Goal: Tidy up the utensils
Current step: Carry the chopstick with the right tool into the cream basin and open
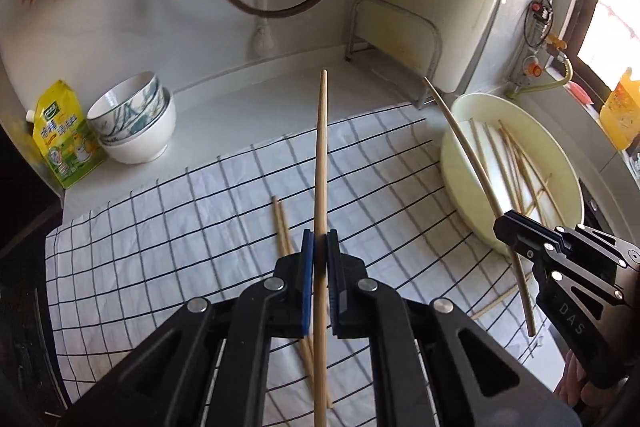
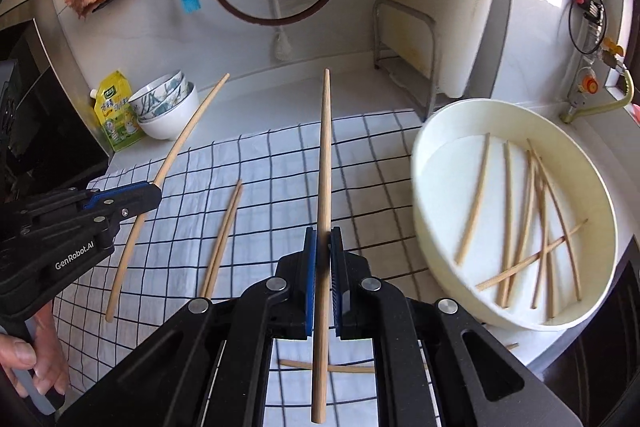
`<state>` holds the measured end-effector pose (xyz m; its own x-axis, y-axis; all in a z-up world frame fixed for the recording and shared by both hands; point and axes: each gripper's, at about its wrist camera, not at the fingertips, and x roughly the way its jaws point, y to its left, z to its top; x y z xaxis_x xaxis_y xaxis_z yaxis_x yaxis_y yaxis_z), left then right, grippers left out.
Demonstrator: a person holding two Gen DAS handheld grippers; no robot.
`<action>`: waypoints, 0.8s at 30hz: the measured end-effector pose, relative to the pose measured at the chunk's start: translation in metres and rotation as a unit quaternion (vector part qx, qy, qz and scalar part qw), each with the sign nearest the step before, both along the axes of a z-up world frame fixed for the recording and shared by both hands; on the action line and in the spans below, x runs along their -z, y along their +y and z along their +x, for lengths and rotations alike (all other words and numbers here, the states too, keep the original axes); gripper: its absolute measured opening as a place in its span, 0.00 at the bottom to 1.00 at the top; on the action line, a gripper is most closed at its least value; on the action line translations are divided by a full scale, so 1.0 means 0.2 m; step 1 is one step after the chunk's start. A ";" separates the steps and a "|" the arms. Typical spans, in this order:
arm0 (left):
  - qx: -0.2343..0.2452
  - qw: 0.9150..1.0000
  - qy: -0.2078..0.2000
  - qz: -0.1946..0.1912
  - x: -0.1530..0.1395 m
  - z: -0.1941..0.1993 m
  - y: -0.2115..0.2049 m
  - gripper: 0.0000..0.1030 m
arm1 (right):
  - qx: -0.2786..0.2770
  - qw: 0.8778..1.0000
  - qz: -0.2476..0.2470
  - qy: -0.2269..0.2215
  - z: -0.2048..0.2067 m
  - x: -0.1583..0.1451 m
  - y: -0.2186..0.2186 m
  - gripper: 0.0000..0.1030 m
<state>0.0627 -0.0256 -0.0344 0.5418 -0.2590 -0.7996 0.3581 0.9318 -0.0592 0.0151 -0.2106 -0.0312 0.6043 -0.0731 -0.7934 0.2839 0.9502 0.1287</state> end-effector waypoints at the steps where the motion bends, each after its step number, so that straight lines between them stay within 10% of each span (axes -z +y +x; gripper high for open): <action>1: 0.008 1.000 -0.003 -0.005 -0.02 0.00 -0.06 0.07 | 0.008 1.000 -0.005 -0.003 -0.02 -0.03 -0.06 0.06; 11: 0.092 0.995 -0.028 -0.008 -0.13 0.03 -0.72 0.07 | 0.099 0.995 -0.010 -0.015 -0.27 -0.10 -0.65 0.07; 24: 0.136 0.990 0.028 0.019 0.05 0.26 -1.30 0.07 | 0.129 0.990 0.053 0.019 -0.22 0.18 -1.07 0.07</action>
<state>0.1152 -0.2846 -0.0438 0.4112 -0.3580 -0.8383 0.5934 0.8032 -0.0520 -0.0281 -0.4253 -0.0677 0.5455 -0.1370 -0.8269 0.5224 0.8271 0.2075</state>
